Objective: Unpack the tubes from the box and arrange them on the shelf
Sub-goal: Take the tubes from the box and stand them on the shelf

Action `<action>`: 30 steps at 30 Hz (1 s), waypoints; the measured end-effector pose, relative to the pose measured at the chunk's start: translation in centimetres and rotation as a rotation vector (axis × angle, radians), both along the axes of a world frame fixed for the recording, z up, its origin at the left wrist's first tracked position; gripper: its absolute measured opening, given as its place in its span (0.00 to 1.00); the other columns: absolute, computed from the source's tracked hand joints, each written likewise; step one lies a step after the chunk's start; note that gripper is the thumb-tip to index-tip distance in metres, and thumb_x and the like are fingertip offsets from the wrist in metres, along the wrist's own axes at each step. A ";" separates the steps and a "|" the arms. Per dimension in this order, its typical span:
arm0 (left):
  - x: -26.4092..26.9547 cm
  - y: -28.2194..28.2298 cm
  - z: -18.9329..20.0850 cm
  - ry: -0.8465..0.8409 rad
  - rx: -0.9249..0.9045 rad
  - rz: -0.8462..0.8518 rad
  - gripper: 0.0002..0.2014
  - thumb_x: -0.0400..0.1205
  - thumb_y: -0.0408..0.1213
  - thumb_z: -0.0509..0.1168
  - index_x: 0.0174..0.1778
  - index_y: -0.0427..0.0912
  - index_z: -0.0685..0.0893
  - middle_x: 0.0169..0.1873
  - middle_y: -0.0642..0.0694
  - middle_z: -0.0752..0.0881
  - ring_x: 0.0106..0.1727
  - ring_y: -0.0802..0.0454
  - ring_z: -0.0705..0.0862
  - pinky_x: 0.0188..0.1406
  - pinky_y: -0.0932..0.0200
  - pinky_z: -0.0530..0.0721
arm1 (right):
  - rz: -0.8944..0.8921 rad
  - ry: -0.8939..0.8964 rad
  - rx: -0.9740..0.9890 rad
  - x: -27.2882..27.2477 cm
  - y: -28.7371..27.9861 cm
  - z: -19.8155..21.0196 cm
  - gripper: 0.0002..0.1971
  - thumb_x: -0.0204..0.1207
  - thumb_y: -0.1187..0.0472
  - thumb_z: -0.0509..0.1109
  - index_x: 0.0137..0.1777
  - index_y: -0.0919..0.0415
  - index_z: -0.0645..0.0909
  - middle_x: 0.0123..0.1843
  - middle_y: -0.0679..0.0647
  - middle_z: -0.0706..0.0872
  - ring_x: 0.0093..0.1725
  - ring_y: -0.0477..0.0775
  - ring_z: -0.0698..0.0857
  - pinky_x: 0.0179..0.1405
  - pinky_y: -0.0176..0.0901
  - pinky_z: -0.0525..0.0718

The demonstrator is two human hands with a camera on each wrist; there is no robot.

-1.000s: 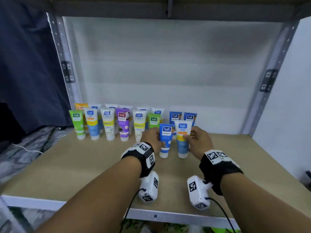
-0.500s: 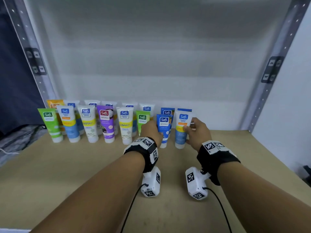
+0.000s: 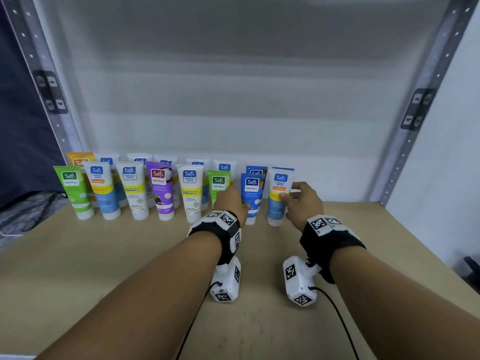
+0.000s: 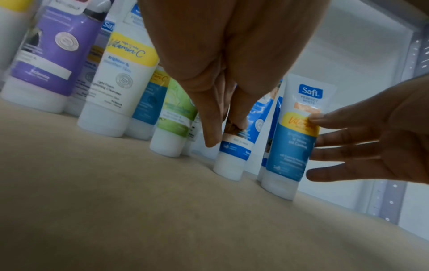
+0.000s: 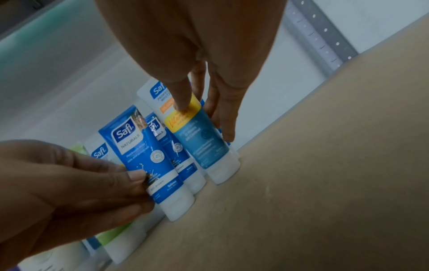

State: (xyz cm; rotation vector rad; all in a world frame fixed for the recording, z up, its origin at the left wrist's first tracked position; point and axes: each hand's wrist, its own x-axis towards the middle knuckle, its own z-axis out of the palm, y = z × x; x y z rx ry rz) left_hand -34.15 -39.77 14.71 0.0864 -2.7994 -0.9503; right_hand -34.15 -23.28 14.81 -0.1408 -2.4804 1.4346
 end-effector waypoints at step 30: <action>33.8 -21.2 -5.0 -0.325 -0.309 0.152 0.07 0.75 0.38 0.67 0.41 0.38 0.87 0.43 0.39 0.87 0.48 0.41 0.87 0.47 0.50 0.87 | 0.800 -0.195 0.478 28.2 -24.2 -4.5 0.06 0.70 0.66 0.69 0.38 0.62 0.88 0.37 0.59 0.92 0.41 0.58 0.91 0.47 0.49 0.90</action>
